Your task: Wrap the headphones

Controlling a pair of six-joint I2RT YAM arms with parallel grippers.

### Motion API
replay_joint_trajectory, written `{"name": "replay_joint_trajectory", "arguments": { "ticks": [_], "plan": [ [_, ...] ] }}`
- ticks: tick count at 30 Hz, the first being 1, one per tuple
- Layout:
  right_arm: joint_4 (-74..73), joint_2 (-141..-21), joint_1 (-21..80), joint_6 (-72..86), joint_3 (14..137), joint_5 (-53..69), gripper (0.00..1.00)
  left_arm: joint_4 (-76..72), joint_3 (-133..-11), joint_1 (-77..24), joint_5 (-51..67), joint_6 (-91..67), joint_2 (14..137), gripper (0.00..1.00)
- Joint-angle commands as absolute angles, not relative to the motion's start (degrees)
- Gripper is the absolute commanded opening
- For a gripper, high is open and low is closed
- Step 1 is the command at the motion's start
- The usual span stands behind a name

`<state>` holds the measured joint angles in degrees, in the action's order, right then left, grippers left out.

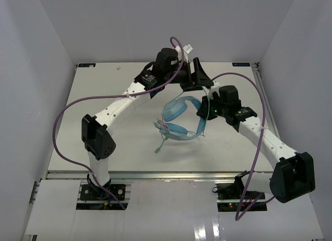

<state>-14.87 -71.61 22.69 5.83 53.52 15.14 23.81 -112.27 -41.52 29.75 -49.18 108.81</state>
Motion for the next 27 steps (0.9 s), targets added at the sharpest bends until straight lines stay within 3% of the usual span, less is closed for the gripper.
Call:
{"name": "replay_joint_trajectory", "arguments": {
  "ticks": [1,18,27],
  "plan": [
    [-10.89,-70.92,21.63,9.40,55.10,17.31,0.08,21.36,-108.84,-41.31,32.34,-49.67,105.84,0.87],
    [-13.67,-75.56,19.51,9.62,60.08,9.60,0.08,22.97,-104.55,-41.71,33.57,-47.54,99.42,0.95],
    [-13.86,-76.20,19.51,7.73,63.26,4.96,0.08,28.28,-100.21,-48.93,20.55,-35.15,91.70,0.95]
  ]
}}
